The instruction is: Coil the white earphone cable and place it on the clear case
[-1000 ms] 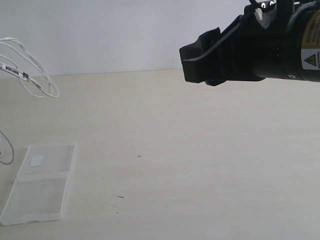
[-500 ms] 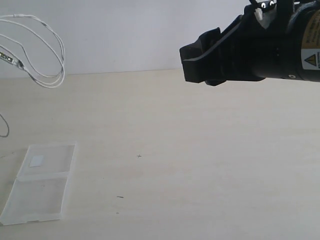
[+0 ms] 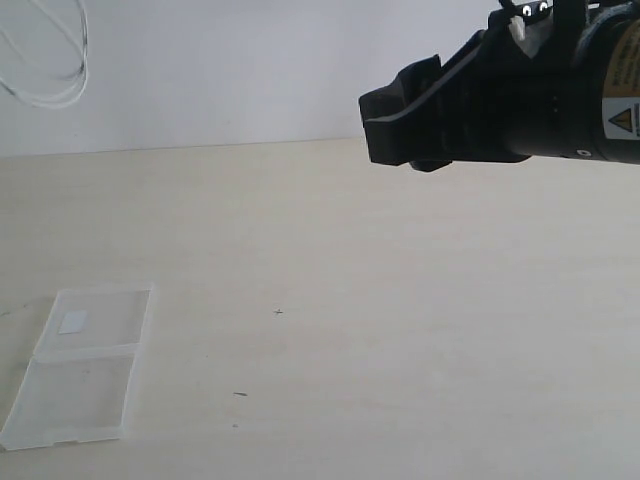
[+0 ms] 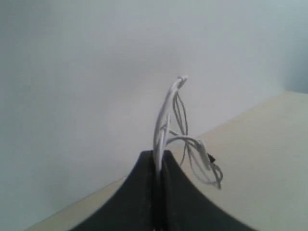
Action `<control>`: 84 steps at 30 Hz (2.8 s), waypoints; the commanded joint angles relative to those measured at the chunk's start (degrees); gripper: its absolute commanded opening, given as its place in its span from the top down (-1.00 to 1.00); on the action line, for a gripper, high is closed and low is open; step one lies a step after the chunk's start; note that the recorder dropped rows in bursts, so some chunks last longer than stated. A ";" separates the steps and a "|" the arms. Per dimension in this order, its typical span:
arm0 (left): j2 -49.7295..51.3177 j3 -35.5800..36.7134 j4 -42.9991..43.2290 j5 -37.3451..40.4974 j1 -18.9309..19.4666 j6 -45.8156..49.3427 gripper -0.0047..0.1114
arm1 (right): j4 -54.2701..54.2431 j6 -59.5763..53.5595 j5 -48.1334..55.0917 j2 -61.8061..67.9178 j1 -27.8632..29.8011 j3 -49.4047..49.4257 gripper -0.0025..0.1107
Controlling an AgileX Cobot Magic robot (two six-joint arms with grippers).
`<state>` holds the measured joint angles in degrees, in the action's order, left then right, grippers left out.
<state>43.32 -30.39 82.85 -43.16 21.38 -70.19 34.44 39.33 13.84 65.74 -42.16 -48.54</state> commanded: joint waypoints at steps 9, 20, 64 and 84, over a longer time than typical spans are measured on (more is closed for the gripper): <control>0.03 -0.41 12.68 7.05 0.09 -13.58 0.92 | 0.09 -0.33 -0.27 -0.27 0.13 0.17 -0.07; 0.13 -0.61 17.09 1.78 0.09 -29.70 0.92 | 0.09 -0.33 -0.27 -0.27 0.13 0.17 -0.07; 3.26 -4.31 -17.57 28.77 -4.15 27.25 0.92 | -0.10 -0.33 -0.27 -0.27 0.13 0.17 -0.07; -5.73 0.23 -71.56 57.29 -20.10 60.89 0.92 | -0.11 -0.33 -0.27 -0.27 0.13 0.17 -0.07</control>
<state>39.89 -30.46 14.92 9.20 3.43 -10.21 34.44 39.33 13.84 65.74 -42.16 -48.54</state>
